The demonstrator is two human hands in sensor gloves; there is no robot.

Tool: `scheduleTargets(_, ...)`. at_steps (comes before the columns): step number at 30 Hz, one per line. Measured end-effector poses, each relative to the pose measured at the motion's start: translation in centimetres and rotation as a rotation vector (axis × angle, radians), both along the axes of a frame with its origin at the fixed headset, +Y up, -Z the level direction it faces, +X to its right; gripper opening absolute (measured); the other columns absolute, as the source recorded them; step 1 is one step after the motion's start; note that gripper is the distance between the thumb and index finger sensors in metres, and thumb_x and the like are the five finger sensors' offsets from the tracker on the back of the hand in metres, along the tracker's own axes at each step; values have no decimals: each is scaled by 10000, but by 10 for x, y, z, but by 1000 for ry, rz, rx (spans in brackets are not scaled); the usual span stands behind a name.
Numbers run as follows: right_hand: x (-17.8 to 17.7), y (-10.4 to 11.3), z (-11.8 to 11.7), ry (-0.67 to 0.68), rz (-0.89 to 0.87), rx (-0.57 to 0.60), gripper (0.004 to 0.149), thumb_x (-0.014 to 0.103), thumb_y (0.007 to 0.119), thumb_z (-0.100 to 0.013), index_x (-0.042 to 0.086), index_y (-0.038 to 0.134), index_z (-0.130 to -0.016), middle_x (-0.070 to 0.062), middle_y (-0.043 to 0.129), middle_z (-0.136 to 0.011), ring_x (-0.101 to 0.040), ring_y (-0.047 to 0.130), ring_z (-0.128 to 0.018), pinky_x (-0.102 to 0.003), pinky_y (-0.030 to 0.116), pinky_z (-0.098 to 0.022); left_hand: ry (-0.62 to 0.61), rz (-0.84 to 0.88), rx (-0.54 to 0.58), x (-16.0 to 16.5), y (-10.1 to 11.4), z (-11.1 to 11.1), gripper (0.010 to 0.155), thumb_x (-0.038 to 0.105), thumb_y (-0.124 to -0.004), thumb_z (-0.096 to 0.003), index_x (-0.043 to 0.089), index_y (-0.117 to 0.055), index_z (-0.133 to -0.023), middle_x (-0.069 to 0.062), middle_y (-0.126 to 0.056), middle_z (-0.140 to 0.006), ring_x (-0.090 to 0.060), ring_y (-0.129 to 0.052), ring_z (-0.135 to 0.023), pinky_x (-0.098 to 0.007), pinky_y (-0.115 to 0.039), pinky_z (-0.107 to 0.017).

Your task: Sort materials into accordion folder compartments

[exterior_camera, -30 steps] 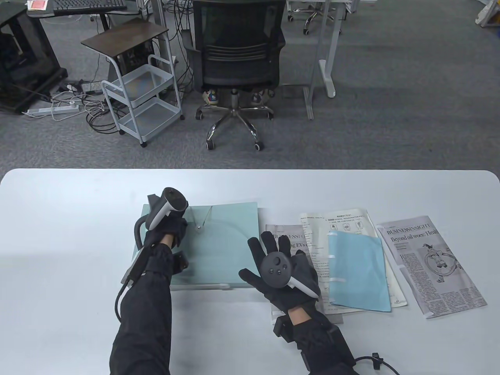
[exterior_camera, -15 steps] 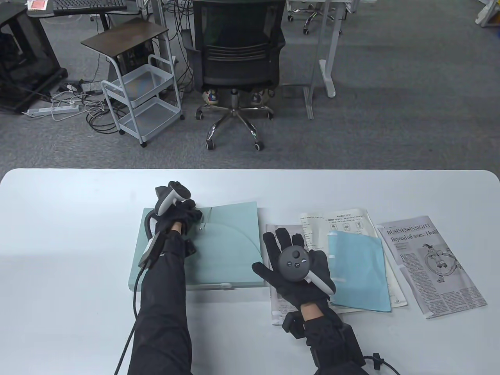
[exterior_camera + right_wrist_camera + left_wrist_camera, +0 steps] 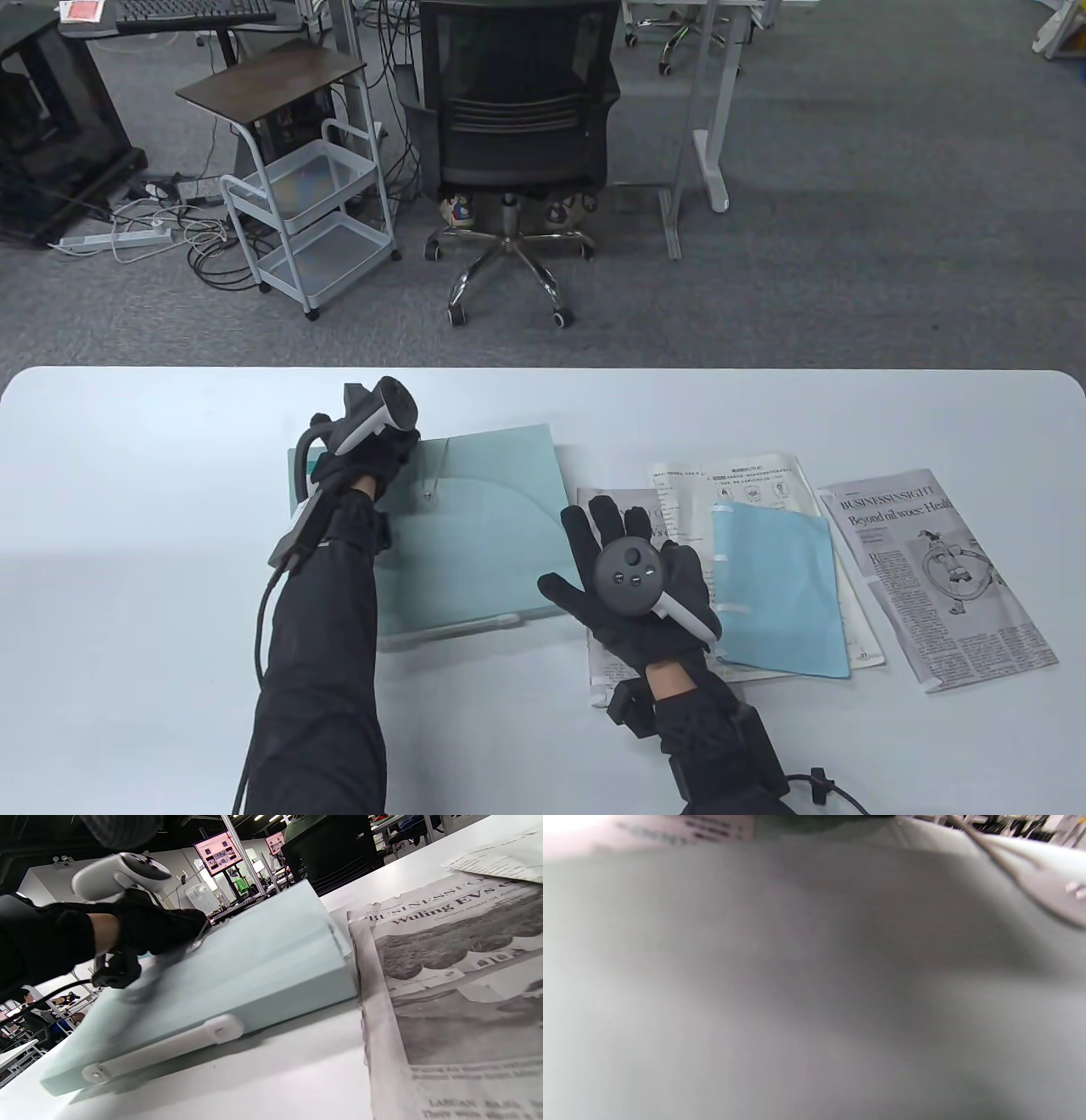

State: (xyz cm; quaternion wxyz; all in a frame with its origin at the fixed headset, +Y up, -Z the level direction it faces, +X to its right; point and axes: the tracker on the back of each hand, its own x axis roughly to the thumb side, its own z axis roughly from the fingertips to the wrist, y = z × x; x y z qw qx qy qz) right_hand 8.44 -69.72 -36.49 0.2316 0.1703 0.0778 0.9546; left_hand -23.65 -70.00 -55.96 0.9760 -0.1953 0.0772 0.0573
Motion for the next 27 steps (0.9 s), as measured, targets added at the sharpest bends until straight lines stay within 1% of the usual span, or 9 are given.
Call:
scheduleTargets(2, -1, 0, 1, -3, 14, 7, 731, 579, 440, -630, 255, 38, -1147, -178, -125, -1185, -616, -45, -997, -837, 113, -517, -21, 14, 50, -8, 10, 6, 428, 505, -422, -690, 376, -512, -1088, 52, -820, -882, -264, -838, -936, -590, -442, -926)
scheduleTargets(3, -1, 0, 1, -3, 17, 7, 730, 579, 439, -630, 255, 38, -1147, -179, -124, -1185, -617, -46, -997, -837, 112, -516, -29, -9, 73, -10, 15, 9, 459, 527, -418, -673, 349, -557, -1072, 47, -851, -828, -256, -897, -788, -540, -600, -845)
scheduleTargets(5, -3, 0, 1, 1, 19, 8, 731, 579, 439, -629, 253, 38, -1146, -178, -126, -1185, -616, -48, -997, -838, 111, -516, -57, -52, 136, -18, 26, 16, 495, 542, -416, -660, 284, -653, -1010, 56, -899, -700, -200, -938, -521, -473, -730, -714)
scheduleTargets(6, -4, 0, 2, 3, 19, 10, 732, 578, 441, -629, 252, 39, -1147, -177, -123, -1185, -616, -47, -997, -838, 111, -516, -45, -57, 127, -22, 33, 19, 496, 540, -403, -667, 264, -656, -993, 56, -890, -682, -189, -917, -488, -462, -731, -698)
scheduleTargets(7, -5, 0, 2, 6, 24, 10, 730, 579, 440, -629, 255, 40, -1147, -177, -125, -1185, -614, -47, -998, -837, 111, -516, -50, -65, 106, -28, 41, 25, 499, 549, -384, -672, 266, -645, -989, 75, -882, -682, -166, -909, -482, -442, -737, -691)
scheduleTargets(11, -5, 3, 3, 4, 20, 18, 731, 579, 440, -630, 252, 40, -1147, -178, -124, -1186, -616, -49, -996, -838, 110, -515, -1, -99, 156, -46, 65, 42, 499, 552, -393, -679, 256, -669, -970, 82, -889, -662, -158, -906, -458, -434, -753, -665)
scheduleTargets(17, -4, 11, 6, -8, 4, 41, 729, 574, 442, -632, 249, 43, -1149, -178, -121, -1187, -617, -49, -995, -837, 108, -515, 174, -15, 230, -77, 92, 78, 491, 544, -392, -693, 253, -664, -981, 91, -893, -677, -147, -915, -473, -428, -758, -670)
scheduleTargets(23, 0, 18, 8, -22, -14, 49, 730, 572, 442, -633, 244, 44, -1149, -182, -120, -1187, -618, -50, -993, -837, 109, -514, 382, 185, 285, -95, 105, 118, 480, 497, -423, -708, 210, -664, -1009, 62, -908, -700, -168, -936, -483, -462, -771, -645)
scheduleTargets(27, 4, 22, 8, -36, -47, 52, 732, 568, 441, -637, 231, 45, -1151, -187, -115, -1187, -622, -43, -991, -837, 111, -514, 449, 342, 231, -97, 100, 143, 473, 444, -439, -721, 195, -618, -1080, 12, -897, -740, -209, -938, -510, -511, -761, -633)
